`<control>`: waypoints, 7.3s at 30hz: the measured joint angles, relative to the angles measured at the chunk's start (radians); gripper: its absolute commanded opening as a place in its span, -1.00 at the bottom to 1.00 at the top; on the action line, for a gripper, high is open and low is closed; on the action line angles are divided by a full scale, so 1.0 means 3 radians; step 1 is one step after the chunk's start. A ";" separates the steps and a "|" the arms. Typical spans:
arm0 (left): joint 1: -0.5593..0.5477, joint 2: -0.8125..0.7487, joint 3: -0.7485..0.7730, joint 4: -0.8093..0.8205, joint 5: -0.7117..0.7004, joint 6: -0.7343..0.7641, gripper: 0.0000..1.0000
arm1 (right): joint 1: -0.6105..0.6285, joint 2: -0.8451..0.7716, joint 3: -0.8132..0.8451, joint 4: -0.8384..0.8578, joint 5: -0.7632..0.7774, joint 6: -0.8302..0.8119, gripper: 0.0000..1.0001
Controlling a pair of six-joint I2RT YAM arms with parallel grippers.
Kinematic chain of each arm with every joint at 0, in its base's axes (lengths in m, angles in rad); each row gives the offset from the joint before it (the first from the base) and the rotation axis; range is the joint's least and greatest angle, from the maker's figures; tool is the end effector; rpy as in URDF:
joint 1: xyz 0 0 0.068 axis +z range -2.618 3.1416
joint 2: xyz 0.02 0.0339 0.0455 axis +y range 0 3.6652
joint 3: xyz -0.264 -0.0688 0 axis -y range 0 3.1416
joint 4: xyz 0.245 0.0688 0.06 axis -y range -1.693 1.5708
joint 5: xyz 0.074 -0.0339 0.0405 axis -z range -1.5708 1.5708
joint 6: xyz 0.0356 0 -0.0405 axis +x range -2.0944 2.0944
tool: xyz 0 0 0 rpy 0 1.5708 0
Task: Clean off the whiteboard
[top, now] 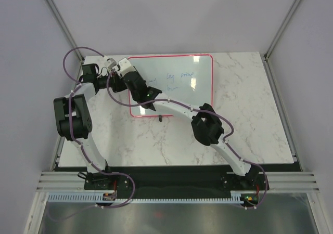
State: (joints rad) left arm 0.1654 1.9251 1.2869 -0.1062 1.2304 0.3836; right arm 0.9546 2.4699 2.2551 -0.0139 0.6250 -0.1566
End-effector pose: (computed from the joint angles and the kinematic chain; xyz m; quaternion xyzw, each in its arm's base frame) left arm 0.4072 0.0340 0.2051 0.3118 0.7183 -0.4199 0.4589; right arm 0.3516 0.4605 0.2609 -0.2307 0.7340 0.0080 0.6388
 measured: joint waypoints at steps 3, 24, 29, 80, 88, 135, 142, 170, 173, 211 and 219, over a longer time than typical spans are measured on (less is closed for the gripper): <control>-0.0008 -0.0018 -0.0014 -0.0003 -0.0036 0.0008 -0.96 | 0.0015 -0.0039 -0.0153 0.0118 0.0062 -0.0048 -1.00; -0.0028 -0.0125 -0.0080 -0.0064 -0.0173 0.0149 -0.97 | -0.0923 -0.1898 -0.3020 0.0662 0.0753 0.0689 -1.00; -0.0028 -0.0125 -0.0080 -0.0076 -0.0186 0.0151 -0.96 | -0.0401 -0.1325 -0.2346 0.0819 0.0595 0.0643 -1.00; -0.0053 -0.0209 -0.0103 -0.0090 -0.0346 0.0451 -0.97 | -0.1128 -0.2424 -0.4009 0.0966 0.0535 0.0991 -1.00; -0.0055 -0.0234 -0.0111 -0.0093 -0.0378 0.0473 -0.97 | -0.0851 -0.2221 -0.3811 0.0987 0.0514 0.0804 -1.00; -0.0064 -0.0275 -0.0144 -0.0069 -0.0523 0.0585 -0.96 | -0.0099 -0.0645 -0.1207 -0.0153 -0.0390 -0.0212 -1.00; -0.0070 -0.0285 -0.0150 -0.0053 -0.0524 0.0650 -0.96 | -0.0502 -0.1214 -0.1987 0.0041 -0.0263 0.0168 -1.00; 0.0048 -0.0019 0.0366 -0.0057 -0.0359 0.0331 0.52 | -0.0099 -0.1342 -0.2934 0.0730 -0.0023 0.0235 -1.00; 0.0102 0.0247 0.0661 -0.0046 -0.0240 0.0150 0.57 | -0.0100 -0.1371 -0.2993 0.0785 -0.0023 0.0257 -1.00; 0.0005 0.0617 0.0703 -0.0392 0.0749 -0.0512 -0.96 | -0.0134 -0.1356 -0.2591 0.0776 -0.0072 0.0313 -1.00; 0.0013 0.0482 0.0579 -0.0474 0.0668 -0.0352 -0.96 | 0.0103 -0.0857 -0.1882 0.0752 -0.0184 0.0328 -1.00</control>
State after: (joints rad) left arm 0.1692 2.0697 1.4605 -0.2485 1.4307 0.2779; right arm 0.9855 2.2127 1.6905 0.2115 0.5697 -0.0582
